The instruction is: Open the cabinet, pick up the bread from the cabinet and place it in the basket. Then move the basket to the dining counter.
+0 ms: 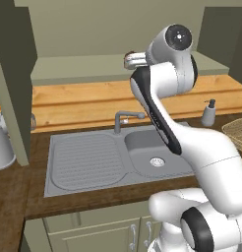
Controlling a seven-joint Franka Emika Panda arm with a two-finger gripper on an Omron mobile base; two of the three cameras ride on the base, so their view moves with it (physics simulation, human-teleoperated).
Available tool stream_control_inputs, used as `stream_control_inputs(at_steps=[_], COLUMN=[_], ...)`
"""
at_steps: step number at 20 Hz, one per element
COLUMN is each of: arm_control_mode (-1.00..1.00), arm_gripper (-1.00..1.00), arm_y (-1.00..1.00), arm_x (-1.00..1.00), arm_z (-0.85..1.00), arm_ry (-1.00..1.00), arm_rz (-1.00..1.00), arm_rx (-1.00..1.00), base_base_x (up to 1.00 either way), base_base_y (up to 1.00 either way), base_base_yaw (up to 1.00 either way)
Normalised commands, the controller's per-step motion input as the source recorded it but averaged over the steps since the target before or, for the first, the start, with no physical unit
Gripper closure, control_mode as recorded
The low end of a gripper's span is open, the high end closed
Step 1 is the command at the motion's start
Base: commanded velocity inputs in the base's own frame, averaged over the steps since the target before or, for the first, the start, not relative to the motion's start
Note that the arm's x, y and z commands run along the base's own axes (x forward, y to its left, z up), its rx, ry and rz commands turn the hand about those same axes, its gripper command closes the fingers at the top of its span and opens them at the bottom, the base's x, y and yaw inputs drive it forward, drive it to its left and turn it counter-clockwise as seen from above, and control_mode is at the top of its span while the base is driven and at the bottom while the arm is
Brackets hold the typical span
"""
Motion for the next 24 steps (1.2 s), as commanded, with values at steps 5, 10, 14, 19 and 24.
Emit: stream_control_inputs(at_steps=[5, 10, 14, 19, 24], arm_control_mode=[-1.00, -1.00, -1.00, -1.00, -1.00], arm_gripper=[-1.00, -1.00, -1.00, -1.00, -1.00], arm_y=[0.06, 0.29, 0.10, 0.00, -0.07], arm_x=[0.45, 0.28, 0.35, 0.35, 0.28], arm_z=[-0.05, -0.28, -0.10, 0.00, 0.00], arm_ry=[0.02, -0.01, 0.00, 0.00, 0.00], arm_rz=[-0.08, -0.10, -0.10, -0.07, -0.05], arm_rx=[0.00, 0.04, 0.04, 0.04, 0.05], base_base_x=[0.00, 0.00, 0.00, 0.00, 0.00], base_base_y=[0.00, 0.00, 0.00, 0.00, 0.00], base_base_yaw=[0.00, 0.00, 0.00, 0.00, 0.00])
